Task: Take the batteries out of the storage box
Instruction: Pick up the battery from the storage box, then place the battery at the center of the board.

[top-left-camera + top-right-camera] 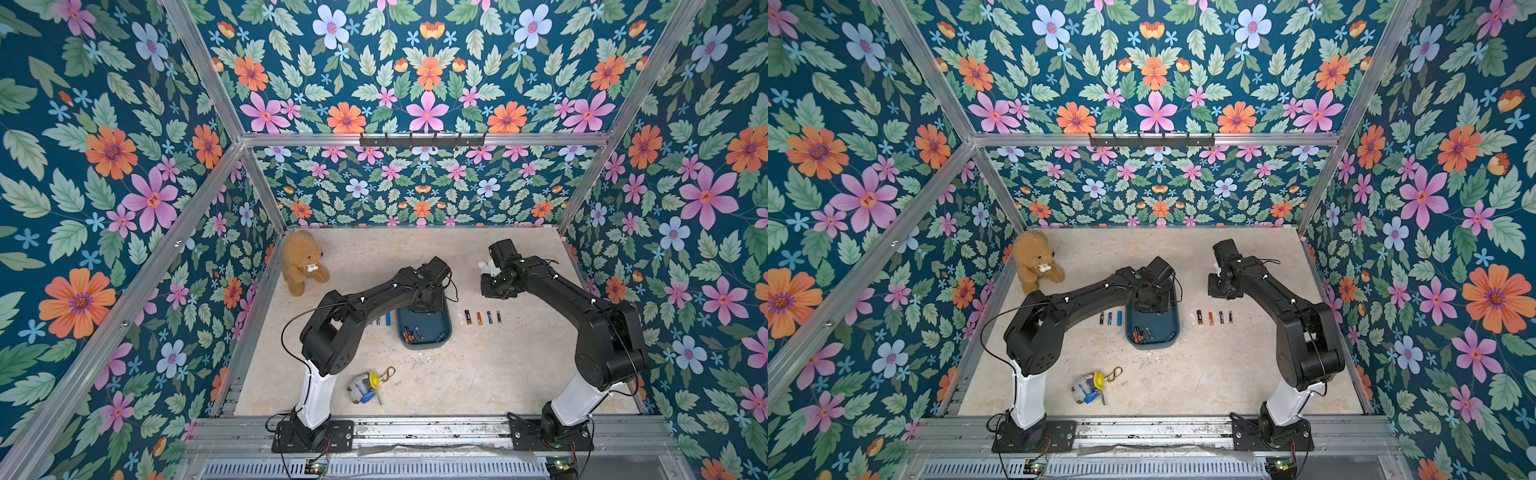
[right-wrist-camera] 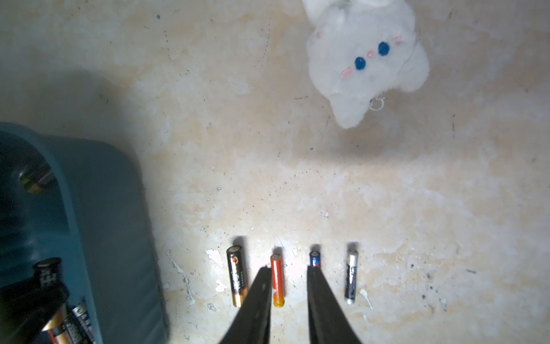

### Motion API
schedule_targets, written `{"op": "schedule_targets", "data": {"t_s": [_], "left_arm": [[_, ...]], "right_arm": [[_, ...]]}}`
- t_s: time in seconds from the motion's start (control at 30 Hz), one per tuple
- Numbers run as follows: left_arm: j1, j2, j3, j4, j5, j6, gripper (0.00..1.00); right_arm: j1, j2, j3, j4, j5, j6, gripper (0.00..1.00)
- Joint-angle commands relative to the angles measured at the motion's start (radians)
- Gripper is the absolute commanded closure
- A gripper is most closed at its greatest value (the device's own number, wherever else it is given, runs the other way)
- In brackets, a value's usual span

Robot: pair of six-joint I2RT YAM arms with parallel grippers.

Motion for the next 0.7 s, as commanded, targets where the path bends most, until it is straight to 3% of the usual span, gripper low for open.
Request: {"op": "schedule_targets", "data": {"t_s": [0.0, 0.67], "left_arm": [[0.023, -0.043, -0.028, -0.005, 0.009, 0.017, 0.82], [0.292, -0.394, -0.338, -0.020, 0.003, 0.123, 0.81]], "right_arm": [[0.001, -0.001, 0.002, -0.006, 0.000, 0.003, 0.73], [0.001, -0.007, -0.009, -0.010, 0.006, -0.003, 0.73]]}}
